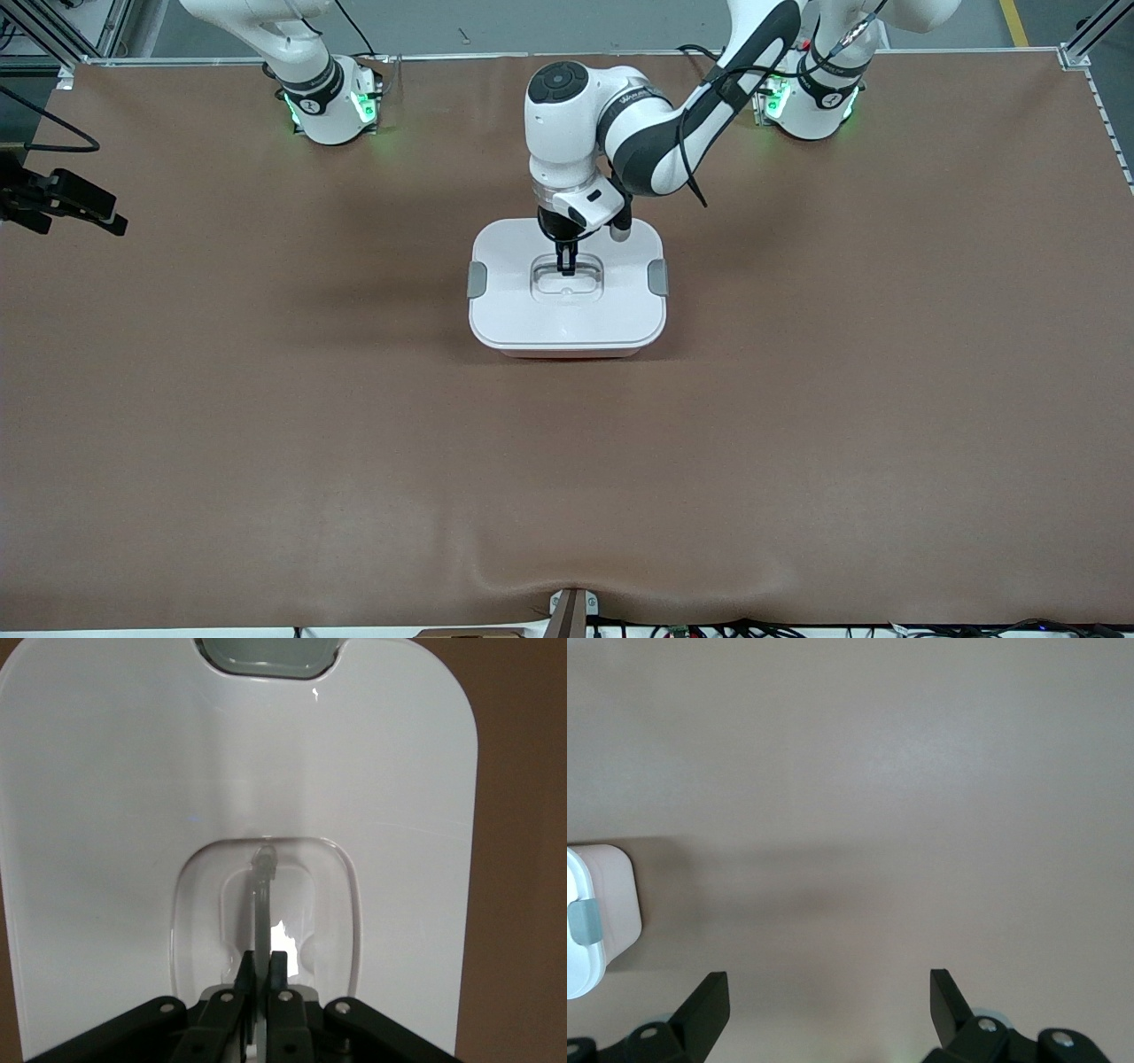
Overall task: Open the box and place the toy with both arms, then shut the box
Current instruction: 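Place the held lid back onto the box with the left gripper, then release the lid handle and raise the left gripper away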
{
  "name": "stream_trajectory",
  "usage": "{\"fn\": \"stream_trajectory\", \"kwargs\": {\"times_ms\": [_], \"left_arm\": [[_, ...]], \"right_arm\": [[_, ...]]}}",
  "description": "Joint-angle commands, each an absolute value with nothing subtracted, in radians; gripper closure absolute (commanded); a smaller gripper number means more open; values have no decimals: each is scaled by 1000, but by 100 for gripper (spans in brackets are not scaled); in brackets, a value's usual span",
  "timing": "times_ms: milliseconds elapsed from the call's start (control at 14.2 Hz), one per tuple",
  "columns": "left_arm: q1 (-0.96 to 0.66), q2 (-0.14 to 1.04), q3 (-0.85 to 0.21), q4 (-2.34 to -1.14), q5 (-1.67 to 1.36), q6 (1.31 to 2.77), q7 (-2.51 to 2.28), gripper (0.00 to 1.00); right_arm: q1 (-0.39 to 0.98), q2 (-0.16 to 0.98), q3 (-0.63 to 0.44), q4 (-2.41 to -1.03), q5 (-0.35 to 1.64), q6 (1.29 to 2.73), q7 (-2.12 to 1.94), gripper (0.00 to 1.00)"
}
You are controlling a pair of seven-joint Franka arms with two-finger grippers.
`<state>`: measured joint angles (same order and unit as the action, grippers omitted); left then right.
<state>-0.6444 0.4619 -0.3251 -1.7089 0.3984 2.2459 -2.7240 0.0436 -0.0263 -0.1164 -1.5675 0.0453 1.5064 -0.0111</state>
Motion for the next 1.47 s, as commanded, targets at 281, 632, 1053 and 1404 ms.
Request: {"fn": "stream_trajectory", "kwargs": {"times_ms": [281, 632, 1053, 1404], "left_arm": [[-657, 476, -325, -1712, 433, 2269, -2793, 81], [-655, 434, -327, -1697, 431, 2220, -2780, 0], [-638, 397, -325, -1565, 413, 2085, -2714, 0], [-549, 362, -322, -1500, 335, 1971, -2421, 0]], "right_arm": [[26, -18, -109, -1575, 75, 1466, 28, 0], [6, -25, -107, -1589, 54, 1499, -28, 0], [9, -21, -106, -1572, 52, 1486, -80, 0], [18, -21, -104, -1568, 13, 1488, -98, 0]]}}
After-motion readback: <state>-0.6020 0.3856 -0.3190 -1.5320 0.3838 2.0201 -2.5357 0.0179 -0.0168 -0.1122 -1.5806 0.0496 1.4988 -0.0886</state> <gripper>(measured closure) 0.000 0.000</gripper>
